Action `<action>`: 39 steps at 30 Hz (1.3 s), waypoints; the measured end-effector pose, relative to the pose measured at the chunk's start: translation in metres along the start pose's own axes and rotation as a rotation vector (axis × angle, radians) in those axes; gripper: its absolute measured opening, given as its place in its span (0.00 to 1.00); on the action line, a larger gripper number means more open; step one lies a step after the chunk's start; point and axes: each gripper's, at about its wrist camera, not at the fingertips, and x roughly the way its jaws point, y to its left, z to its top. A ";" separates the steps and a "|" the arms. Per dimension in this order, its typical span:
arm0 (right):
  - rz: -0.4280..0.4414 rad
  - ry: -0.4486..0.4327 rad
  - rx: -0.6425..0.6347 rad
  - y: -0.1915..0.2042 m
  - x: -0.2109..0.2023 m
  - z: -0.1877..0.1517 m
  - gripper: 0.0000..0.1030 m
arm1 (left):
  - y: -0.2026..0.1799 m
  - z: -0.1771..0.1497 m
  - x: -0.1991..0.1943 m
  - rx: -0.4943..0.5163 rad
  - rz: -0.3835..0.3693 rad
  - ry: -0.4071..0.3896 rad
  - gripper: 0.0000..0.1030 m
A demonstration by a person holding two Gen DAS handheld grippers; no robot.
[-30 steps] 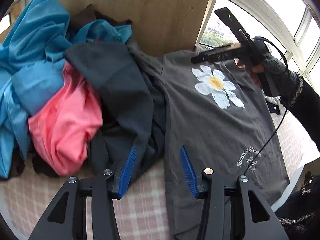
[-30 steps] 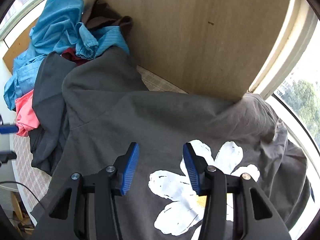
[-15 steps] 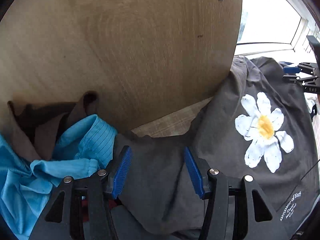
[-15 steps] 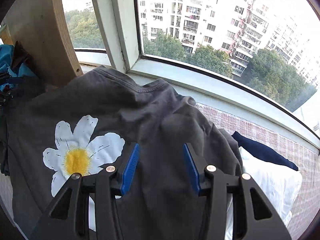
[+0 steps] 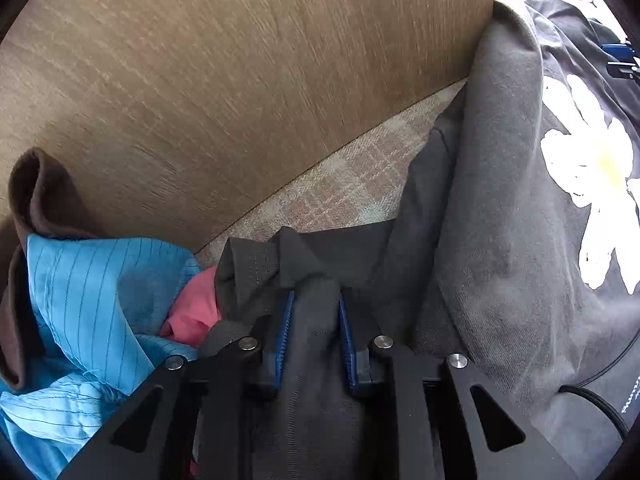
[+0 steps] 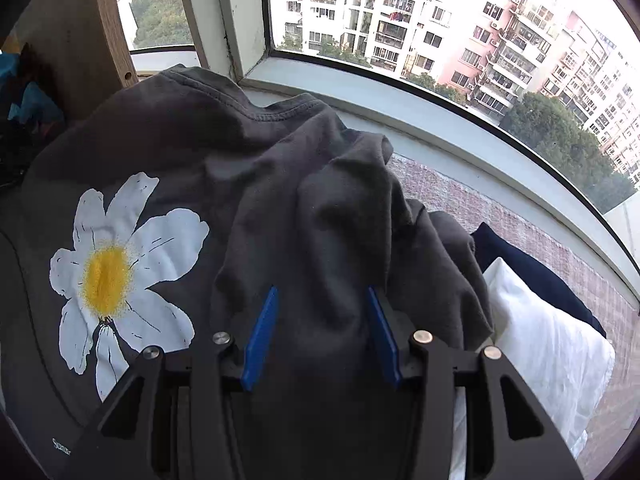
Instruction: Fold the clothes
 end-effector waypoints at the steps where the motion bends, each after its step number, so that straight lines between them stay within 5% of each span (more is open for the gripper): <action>1: -0.004 0.006 0.002 -0.001 0.001 -0.002 0.44 | 0.000 -0.003 -0.002 -0.002 0.000 -0.011 0.13; 5: -0.006 0.016 0.017 -0.008 0.002 -0.010 0.44 | 0.011 -0.019 -0.025 -0.083 -0.003 -0.085 0.09; 9: -0.015 0.028 0.018 -0.009 0.005 -0.013 0.44 | 0.033 -0.049 -0.067 -0.271 0.149 -0.259 0.06; 12: -0.019 0.012 0.018 -0.006 -0.004 -0.011 0.44 | 0.044 -0.065 -0.055 -0.330 0.022 -0.176 0.13; 16: 0.062 -0.066 0.026 0.013 -0.036 -0.006 0.44 | 0.054 -0.092 -0.106 -0.398 -0.061 -0.309 0.35; 21: 0.209 -0.175 -0.102 0.099 -0.073 0.026 0.44 | 0.065 -0.115 -0.149 -0.400 -0.114 -0.368 0.44; 27: 0.268 -0.228 -0.291 0.205 -0.092 0.063 0.44 | 0.047 -0.092 -0.112 -0.303 -0.087 -0.249 0.46; 28: 0.264 -0.217 -0.294 0.208 -0.089 0.066 0.44 | 0.043 -0.088 -0.103 -0.288 -0.083 -0.227 0.39; 29: 0.260 -0.205 -0.297 0.212 -0.085 0.069 0.44 | 0.040 -0.084 -0.094 -0.273 -0.080 -0.204 0.13; 30: 0.257 -0.193 -0.300 0.216 -0.082 0.073 0.44 | 0.037 -0.080 -0.085 -0.258 -0.077 -0.182 0.06; 39: 0.234 -0.042 -0.217 0.207 -0.004 0.071 0.44 | -0.026 -0.082 -0.161 -0.172 -0.165 -0.454 0.07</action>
